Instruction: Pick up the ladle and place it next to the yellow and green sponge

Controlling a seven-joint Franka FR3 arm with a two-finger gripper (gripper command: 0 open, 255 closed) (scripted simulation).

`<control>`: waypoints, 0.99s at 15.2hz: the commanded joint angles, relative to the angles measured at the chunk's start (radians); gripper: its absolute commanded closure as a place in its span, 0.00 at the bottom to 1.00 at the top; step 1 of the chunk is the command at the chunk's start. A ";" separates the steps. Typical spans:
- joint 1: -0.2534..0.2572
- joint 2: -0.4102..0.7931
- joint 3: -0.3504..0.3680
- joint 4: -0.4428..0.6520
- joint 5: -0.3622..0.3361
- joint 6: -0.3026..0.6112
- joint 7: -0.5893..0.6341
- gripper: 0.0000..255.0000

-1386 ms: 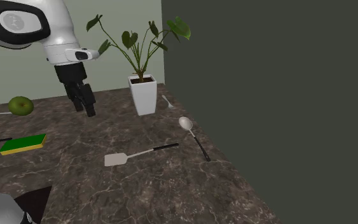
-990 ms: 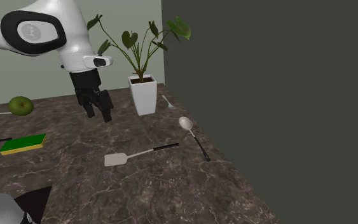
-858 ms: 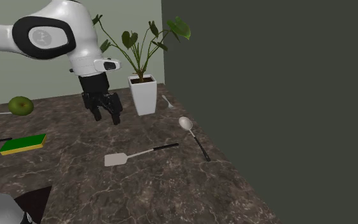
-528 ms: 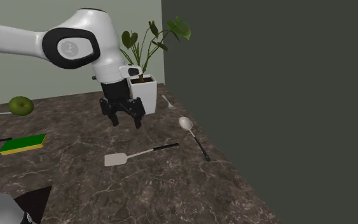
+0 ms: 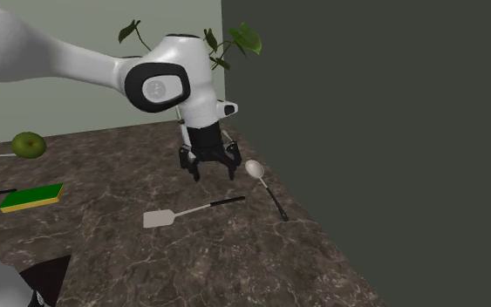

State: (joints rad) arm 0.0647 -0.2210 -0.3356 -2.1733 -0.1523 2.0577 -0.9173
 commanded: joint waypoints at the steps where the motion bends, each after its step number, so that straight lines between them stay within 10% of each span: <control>1: 0.011 0.090 -0.029 0.067 0.040 0.027 -0.107 0.00; 15: -0.060 0.593 -0.010 0.530 0.312 0.039 -0.627 0.00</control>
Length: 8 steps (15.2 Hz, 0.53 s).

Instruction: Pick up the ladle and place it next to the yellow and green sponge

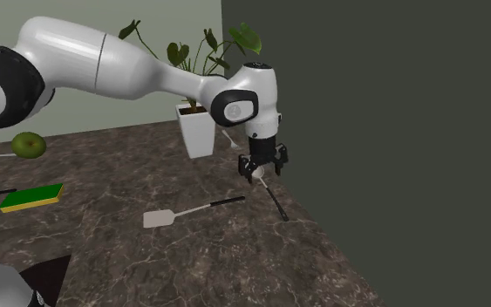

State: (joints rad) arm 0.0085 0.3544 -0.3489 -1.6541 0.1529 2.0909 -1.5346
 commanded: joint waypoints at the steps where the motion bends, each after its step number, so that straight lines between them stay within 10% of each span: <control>1: -0.005 0.023 0.005 0.006 0.010 0.017 -0.011 0.00; 8: -0.008 0.052 0.011 -0.015 0.022 0.065 -0.019 0.00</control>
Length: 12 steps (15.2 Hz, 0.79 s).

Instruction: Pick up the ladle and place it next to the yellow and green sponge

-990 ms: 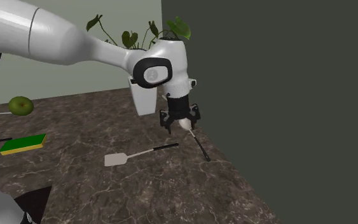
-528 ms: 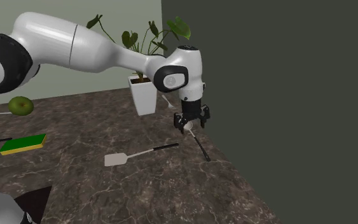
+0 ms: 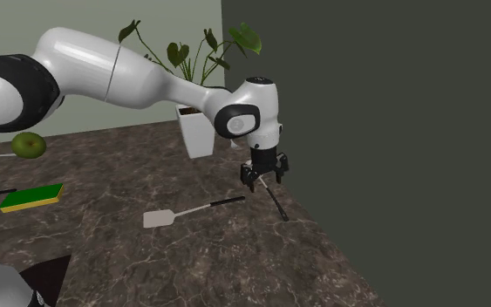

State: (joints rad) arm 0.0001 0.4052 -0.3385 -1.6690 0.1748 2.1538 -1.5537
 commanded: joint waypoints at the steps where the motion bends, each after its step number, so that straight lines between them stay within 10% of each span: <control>1: 0.000 0.001 0.000 0.000 0.001 0.002 0.000 0.00; 5: 0.000 0.001 0.000 0.000 0.000 0.002 0.000 0.00; 6: 0.000 0.001 0.000 0.000 0.000 0.002 0.000 1.00; 12: 0.000 0.001 0.000 0.000 0.000 0.002 0.000 1.00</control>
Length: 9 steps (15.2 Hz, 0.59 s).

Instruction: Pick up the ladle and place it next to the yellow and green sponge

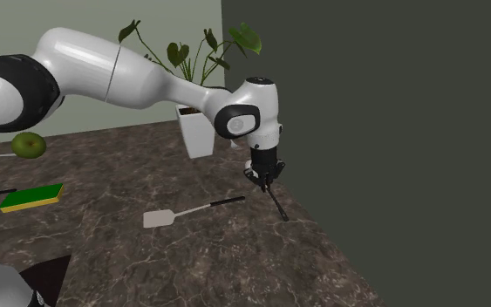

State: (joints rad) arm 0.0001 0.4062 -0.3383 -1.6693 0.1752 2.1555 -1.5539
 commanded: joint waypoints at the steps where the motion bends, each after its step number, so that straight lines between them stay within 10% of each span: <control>1: 0.000 0.000 0.000 0.000 0.000 0.000 0.000 1.00; 9: 0.002 -0.026 -0.006 0.045 -0.013 -0.069 0.010 1.00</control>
State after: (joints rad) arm 0.0031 0.3838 -0.3431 -1.6332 0.1637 2.0990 -1.5443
